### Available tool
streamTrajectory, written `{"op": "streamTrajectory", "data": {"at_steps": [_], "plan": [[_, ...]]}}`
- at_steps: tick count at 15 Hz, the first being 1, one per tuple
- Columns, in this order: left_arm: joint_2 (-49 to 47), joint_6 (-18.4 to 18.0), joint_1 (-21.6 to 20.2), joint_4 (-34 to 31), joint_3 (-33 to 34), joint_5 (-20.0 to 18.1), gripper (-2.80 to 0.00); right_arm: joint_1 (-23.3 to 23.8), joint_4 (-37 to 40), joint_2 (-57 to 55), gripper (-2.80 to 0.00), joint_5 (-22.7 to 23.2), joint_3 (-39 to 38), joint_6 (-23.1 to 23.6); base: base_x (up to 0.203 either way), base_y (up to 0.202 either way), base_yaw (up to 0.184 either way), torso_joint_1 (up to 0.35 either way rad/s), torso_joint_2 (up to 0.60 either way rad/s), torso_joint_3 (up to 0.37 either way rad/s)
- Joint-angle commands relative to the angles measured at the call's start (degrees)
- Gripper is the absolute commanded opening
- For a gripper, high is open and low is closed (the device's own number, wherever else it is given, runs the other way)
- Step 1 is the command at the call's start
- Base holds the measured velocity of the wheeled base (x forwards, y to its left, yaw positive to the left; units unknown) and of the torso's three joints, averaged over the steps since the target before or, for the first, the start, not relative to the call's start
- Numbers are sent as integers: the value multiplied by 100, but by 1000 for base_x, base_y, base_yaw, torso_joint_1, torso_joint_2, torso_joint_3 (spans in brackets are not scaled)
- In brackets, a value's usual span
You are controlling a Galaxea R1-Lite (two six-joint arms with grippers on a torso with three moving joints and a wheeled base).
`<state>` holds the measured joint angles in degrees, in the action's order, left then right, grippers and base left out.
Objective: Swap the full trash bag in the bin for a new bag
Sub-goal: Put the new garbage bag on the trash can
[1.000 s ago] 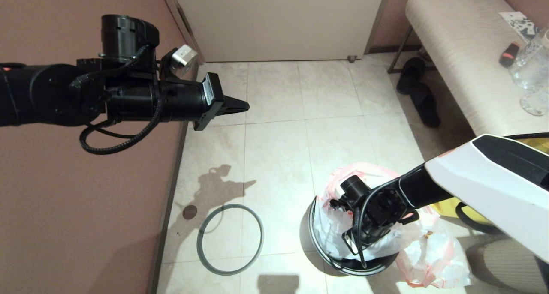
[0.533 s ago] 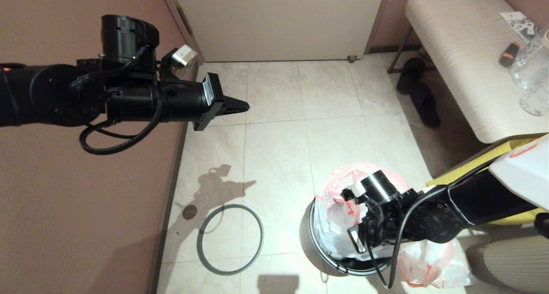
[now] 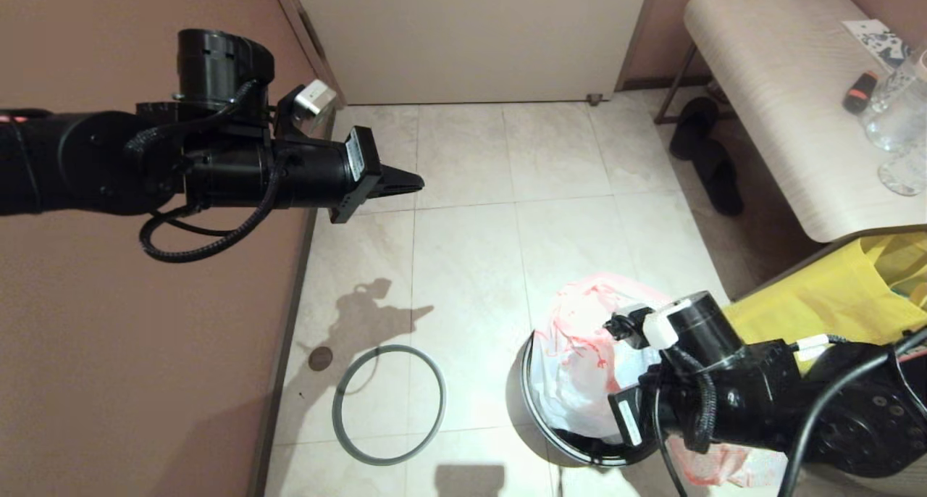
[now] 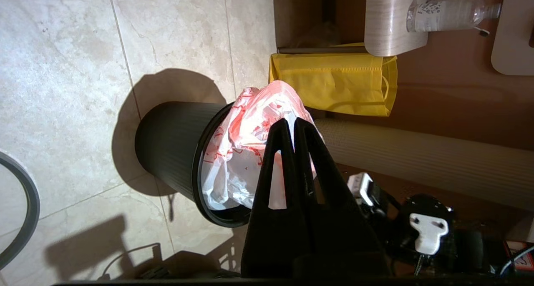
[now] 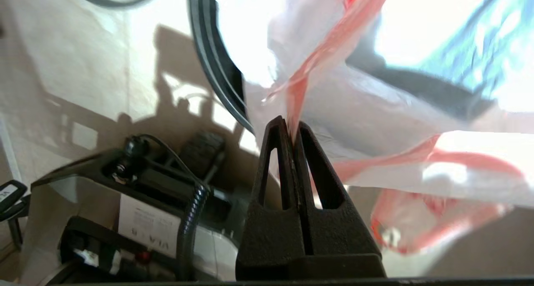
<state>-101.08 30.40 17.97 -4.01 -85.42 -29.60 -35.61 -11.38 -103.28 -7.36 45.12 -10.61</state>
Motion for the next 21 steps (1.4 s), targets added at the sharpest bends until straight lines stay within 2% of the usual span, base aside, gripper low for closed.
{"op": "streamTrajectory", "data": {"at_steps": [1,3,5,7,9,12,16,18,20,21], "plan": [[-81,18,2,17,-10,-19,-280,-11,-1214,176,-280,133,-695,431,0,0,0,0,0,0],[-135,81,5,9,-10,-67,-280,-14,-2170,110,-280,448,-1208,793,0,0,0,0,0,0],[-365,219,76,3,-23,-384,-280,-11,-3258,109,-280,795,-1648,1060,0,0,0,0,0,0],[-753,280,221,0,-55,-495,-280,-9,-3819,108,-280,932,-1985,1534,0,0,0,0,0,0],[-1010,267,329,21,-64,-502,-280,129,-3862,165,-280,938,-1941,1594,0,0,0,0,0,0],[-1116,284,484,-11,-70,-510,-280,540,-3834,158,-280,926,-1311,1675,0,0,0,0,0,0],[-1473,363,1021,-38,-18,-470,-280,1054,-3820,654,-280,918,-1162,1663,0,0,0,0,0,0],[-1832,404,1346,-29,6,-217,-280,1401,-3824,994,-280,914,-909,1584,0,0,0,0,0,0],[-2278,406,1690,29,-19,161,-280,1546,-3815,1406,-280,919,-677,1085,0,0,0,0,0,0],[-2502,409,1805,40,-107,356,0,1692,-3757,1577,-280,920,-544,929,0,0,0,0,0,0]]}}
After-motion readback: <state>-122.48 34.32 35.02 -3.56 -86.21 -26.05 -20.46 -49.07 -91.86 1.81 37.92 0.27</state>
